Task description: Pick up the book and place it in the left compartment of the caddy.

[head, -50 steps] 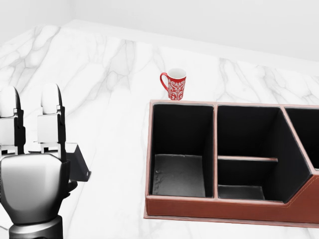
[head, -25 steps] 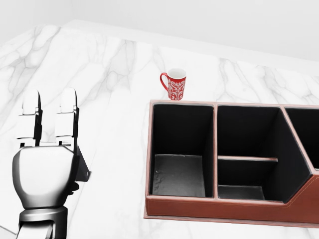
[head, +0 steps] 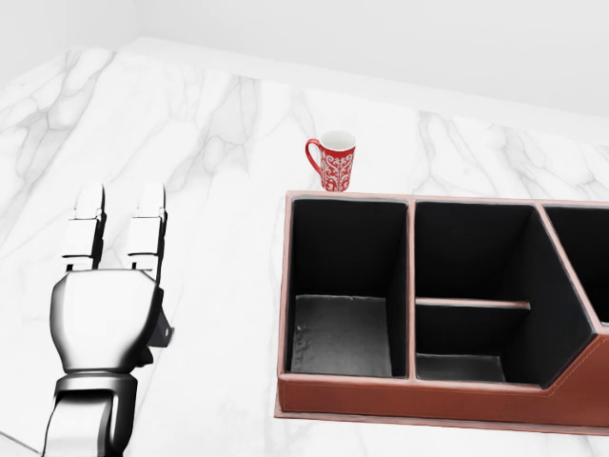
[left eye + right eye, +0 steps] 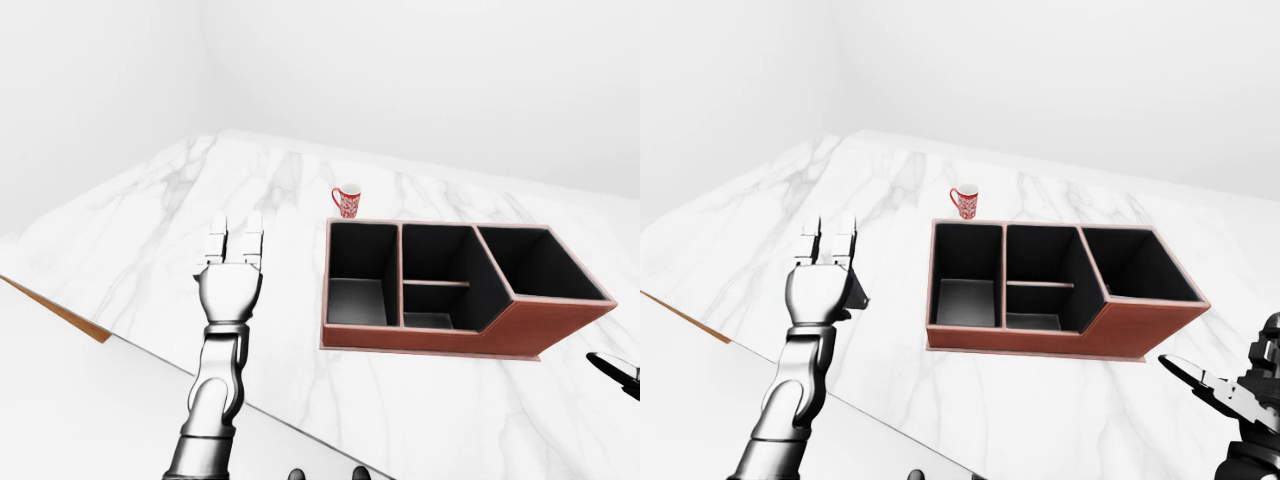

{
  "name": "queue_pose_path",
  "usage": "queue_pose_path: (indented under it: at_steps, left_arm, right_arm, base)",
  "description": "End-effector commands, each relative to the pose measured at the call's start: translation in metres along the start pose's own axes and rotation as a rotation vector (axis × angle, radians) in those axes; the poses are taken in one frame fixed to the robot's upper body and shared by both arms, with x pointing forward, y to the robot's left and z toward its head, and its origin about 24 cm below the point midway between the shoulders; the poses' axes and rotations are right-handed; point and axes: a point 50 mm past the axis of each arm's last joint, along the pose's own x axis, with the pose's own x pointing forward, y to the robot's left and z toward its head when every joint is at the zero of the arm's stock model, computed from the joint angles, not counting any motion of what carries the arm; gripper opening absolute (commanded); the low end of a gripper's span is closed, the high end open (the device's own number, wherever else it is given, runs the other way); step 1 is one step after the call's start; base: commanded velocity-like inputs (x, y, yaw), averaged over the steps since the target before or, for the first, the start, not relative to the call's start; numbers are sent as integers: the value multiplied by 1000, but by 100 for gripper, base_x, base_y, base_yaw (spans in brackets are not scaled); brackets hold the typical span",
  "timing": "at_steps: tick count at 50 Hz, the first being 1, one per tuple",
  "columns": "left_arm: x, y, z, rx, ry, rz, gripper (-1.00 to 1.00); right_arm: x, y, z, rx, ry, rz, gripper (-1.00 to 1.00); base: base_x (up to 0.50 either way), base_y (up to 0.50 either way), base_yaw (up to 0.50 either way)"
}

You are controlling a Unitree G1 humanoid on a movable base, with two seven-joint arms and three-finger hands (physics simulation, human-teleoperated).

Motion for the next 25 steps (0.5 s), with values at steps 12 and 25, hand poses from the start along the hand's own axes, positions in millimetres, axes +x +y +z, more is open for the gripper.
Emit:
queue_pose_path:
  at_steps: [12,25]
  left_arm:
    - [15,-26,-12,-3,19,-119,100]
    - [22,-39,-25,0,47,-155,100]
  right_arm:
    - [0,0,-2,-6,10,1,100]
    - [-1,0,-3,-8,14,3,100]
  base:
    - [0,0,0]
    - [0,0,0]
